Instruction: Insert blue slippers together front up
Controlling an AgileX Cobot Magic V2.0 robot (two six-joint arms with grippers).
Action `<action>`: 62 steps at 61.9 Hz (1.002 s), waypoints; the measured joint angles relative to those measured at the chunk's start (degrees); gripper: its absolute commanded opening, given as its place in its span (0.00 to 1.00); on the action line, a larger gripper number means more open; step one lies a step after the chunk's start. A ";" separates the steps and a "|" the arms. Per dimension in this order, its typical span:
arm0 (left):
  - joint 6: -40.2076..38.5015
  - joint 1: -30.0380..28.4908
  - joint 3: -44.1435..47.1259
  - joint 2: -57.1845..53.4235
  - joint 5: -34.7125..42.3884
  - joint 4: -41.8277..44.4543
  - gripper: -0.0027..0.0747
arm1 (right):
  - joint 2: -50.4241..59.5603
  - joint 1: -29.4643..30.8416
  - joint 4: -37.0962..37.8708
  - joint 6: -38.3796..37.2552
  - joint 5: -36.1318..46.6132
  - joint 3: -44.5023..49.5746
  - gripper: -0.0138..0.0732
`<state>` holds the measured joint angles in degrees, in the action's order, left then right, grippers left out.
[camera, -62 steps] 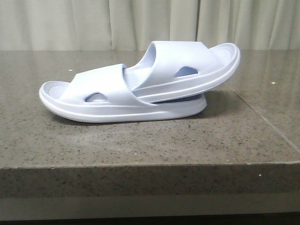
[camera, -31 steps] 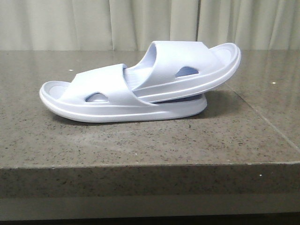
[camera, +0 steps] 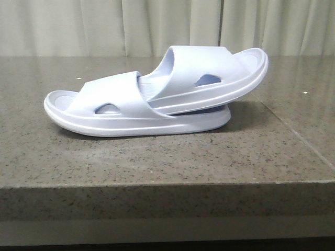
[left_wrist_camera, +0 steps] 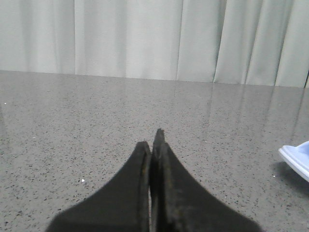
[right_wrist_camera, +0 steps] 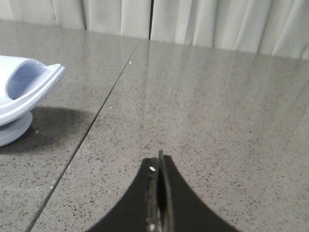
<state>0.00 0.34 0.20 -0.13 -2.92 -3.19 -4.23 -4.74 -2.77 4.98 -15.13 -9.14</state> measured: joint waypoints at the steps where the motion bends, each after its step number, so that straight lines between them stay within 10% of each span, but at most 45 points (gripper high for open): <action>1: 0.00 0.00 0.00 0.00 0.00 0.00 0.01 | 0.47 0.00 0.00 0.00 0.84 0.81 0.02; 62: 0.00 0.00 0.00 0.00 0.04 0.00 0.01 | 4.83 0.00 -4.07 0.09 13.33 10.62 0.02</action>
<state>0.00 0.34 0.20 -0.13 -2.89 -3.19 0.60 -4.74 -6.84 5.07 -1.80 1.48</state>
